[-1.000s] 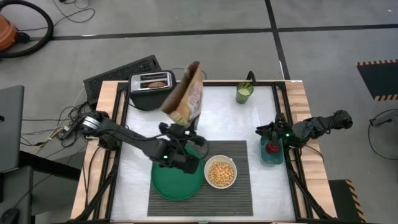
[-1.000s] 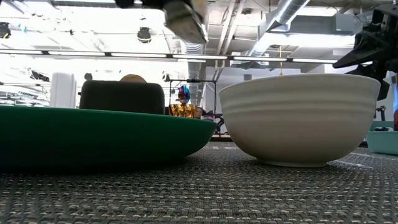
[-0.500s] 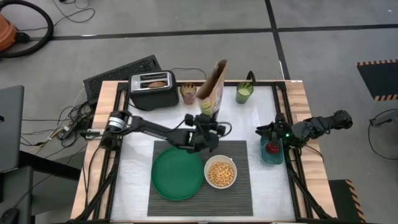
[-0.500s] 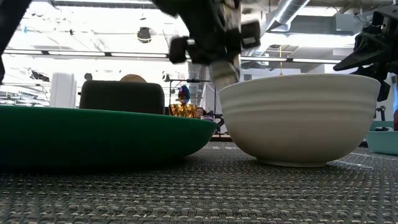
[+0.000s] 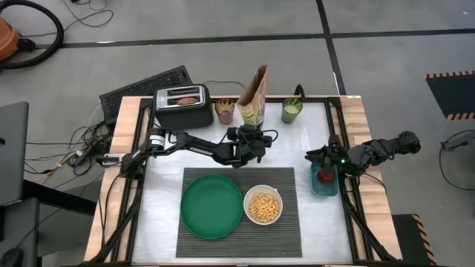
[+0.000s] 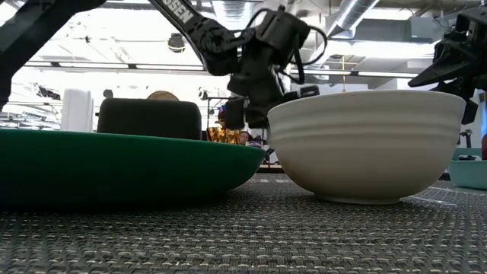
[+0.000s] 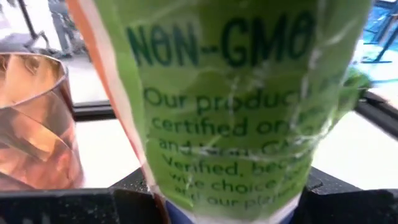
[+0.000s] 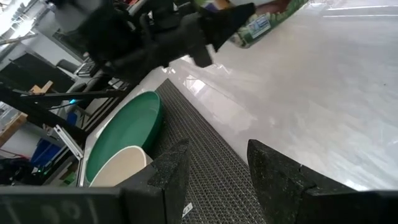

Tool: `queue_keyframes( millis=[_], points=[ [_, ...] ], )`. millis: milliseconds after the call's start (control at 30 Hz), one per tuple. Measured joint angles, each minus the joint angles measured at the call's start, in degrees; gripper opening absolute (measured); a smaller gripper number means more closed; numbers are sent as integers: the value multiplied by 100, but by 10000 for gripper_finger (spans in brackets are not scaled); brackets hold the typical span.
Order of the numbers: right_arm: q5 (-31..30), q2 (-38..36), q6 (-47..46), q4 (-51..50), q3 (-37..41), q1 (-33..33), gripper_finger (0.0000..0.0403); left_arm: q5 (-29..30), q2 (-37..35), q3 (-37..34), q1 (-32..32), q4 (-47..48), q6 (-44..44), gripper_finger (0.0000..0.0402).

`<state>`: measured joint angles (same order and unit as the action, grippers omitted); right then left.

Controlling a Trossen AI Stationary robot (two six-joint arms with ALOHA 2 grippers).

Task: Arrange a breakfast setting
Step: Pour the cereal into the bowl

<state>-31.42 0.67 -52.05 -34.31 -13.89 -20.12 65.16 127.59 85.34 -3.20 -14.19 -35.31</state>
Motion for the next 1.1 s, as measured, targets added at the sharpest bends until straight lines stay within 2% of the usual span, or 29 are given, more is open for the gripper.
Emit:
queue_keyframes(
  millis=[433,533,667,733,833,1100],
  points=[
    [0,0,-44,3,-2,0,189,94,16,4,-341,271,-399,160],
    [0,1,-46,3,-2,2,189,124,189,13,-288,21,-374,160],
    [0,0,-48,5,-7,2,189,-120,465,110,-159,-355,-133,160],
    [0,0,-63,22,-9,0,189,172,618,251,-115,-376,10,160],
    [0,-2,-63,21,-9,0,189,53,809,392,-129,-348,170,160],
    [2,0,-63,5,-9,0,189,233,1084,497,-328,-250,146,160]
  ],
)
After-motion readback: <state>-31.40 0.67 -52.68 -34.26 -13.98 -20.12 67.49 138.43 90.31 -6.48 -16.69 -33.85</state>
